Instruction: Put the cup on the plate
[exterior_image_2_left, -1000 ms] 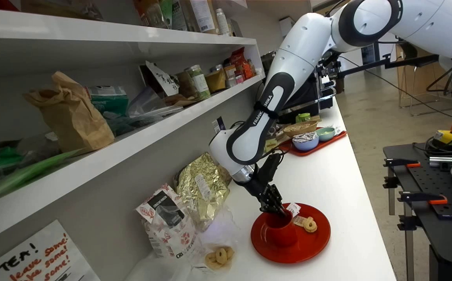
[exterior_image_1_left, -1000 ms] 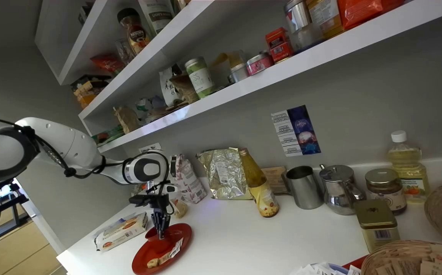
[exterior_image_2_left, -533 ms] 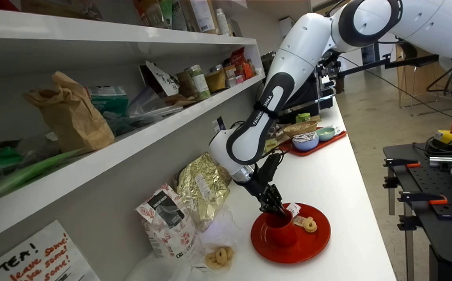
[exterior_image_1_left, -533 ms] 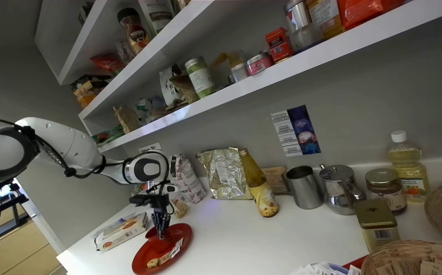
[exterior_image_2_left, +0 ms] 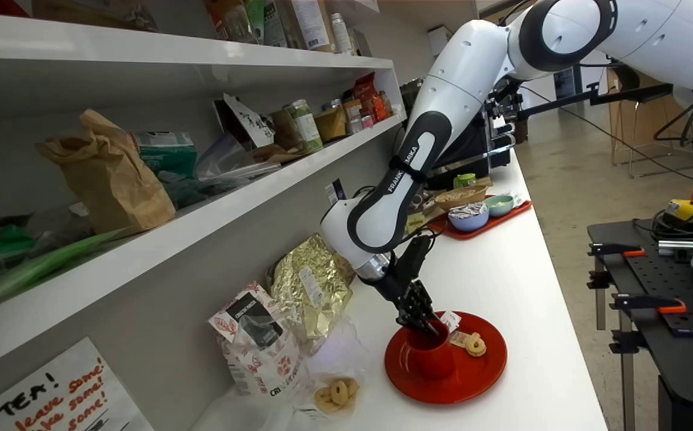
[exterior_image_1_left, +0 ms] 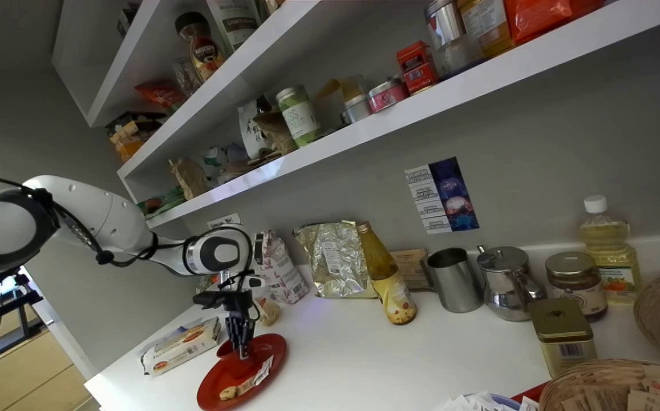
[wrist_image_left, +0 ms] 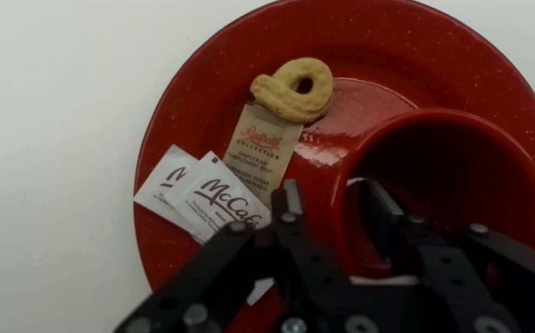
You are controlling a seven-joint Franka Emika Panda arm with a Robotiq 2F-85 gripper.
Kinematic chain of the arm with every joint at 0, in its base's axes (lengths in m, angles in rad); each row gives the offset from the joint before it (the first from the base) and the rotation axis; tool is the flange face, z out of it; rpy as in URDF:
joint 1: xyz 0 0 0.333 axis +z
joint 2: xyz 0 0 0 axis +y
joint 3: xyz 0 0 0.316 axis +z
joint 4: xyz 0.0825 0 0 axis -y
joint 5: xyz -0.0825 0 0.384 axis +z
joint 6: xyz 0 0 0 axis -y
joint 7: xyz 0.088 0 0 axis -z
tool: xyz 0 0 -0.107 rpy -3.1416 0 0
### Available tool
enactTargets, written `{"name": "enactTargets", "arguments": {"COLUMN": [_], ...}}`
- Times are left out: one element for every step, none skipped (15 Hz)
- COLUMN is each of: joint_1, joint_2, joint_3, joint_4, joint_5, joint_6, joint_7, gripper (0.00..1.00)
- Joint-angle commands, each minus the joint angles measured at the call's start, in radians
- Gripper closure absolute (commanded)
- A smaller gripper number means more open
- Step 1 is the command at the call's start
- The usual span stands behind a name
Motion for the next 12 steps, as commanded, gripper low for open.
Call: {"name": "enactTargets", "arguments": {"joint_1": [0.006, 0.006, 0.006, 0.006, 0.005, -0.003, -0.007, -0.016, 0.0, -0.005, -0.009, -0.014], "joint_2": [0.001, 0.001, 0.001, 0.001, -0.016, -0.061, -0.085, -0.136, -0.031, -0.058, -0.082, -0.101], "joint_3": [-0.007, -0.007, -0.007, -0.007, -0.008, -0.011, -0.014, -0.02, -0.014, -0.018, -0.02, -0.021], "joint_4": [0.003, 0.003, 0.003, 0.003, -0.01, -0.05, -0.073, -0.123, -0.016, -0.036, -0.054, -0.07], "joint_5": [0.005, 0.005, 0.005, 0.005, 0.005, 0.008, 0.008, 0.007, 0.004, 0.003, 0.003, 0.003], "joint_6": [-0.002, -0.002, -0.002, -0.002, 0.005, 0.029, 0.047, 0.076, 0.03, 0.042, 0.046, 0.048], "joint_7": [-0.003, -0.003, -0.003, -0.003, -0.003, -0.004, -0.003, -0.005, -0.002, -0.001, -0.001, -0.001], "gripper": [0.59, 0.59, 0.59, 0.34, 0.31, 0.26, 0.18, 0.12, 0.3, 0.22, 0.15, 0.12]}}
